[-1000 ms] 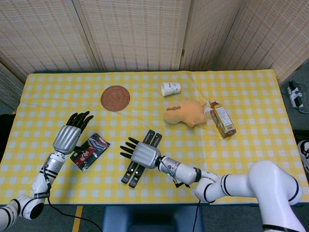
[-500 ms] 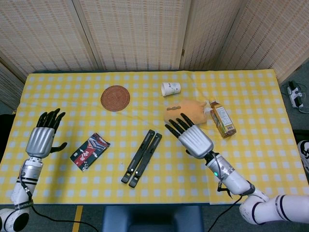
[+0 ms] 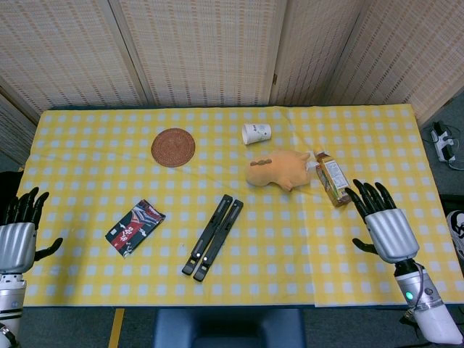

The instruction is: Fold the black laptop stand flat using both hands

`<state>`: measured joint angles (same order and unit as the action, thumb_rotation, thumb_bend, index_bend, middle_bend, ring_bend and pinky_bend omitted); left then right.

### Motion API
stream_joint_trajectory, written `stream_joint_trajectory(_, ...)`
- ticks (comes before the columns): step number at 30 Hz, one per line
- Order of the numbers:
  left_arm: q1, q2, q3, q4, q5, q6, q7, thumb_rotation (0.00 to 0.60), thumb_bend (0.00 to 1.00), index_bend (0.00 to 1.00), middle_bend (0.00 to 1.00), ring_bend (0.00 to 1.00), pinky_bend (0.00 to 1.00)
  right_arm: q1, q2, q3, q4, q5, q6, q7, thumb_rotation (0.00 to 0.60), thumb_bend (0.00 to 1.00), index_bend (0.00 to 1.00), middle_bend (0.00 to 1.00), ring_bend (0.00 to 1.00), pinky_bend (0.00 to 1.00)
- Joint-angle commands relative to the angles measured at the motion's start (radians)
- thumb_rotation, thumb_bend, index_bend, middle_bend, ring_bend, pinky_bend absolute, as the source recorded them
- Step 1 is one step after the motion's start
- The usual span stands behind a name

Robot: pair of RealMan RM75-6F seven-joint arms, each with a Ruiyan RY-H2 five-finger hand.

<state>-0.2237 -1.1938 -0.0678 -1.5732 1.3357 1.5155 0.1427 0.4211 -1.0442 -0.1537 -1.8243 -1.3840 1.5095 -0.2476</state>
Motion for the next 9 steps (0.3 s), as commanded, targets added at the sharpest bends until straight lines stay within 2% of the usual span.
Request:
stream_joint_trajectory(1,0.059,-0.001,0.039,-0.022,0.037,0.062,0.015,0.6,0.23,0.12,0.0,0.0,0.0,-0.092,0.0,-0.021,0.038,-0.029,0.062,0.07,0.6,0.15,0.0,0.0,0.0,0.0)
stream_joint_trajectory(5,0.103,-0.004,0.068,-0.039,0.048,0.083,0.027,0.6,0.23,0.12,0.0,0.0,0.0,-0.163,-0.016,-0.018,0.07,-0.041,0.106,0.121,0.6,0.15,0.0,0.0,0.0,0.0)
stream_joint_trajectory(9,0.124,-0.008,0.075,-0.045,0.063,0.094,0.043,0.6,0.23,0.12,0.0,0.0,0.0,-0.2,-0.028,-0.002,0.093,-0.065,0.121,0.137,0.6,0.15,0.0,0.0,0.0,0.0)
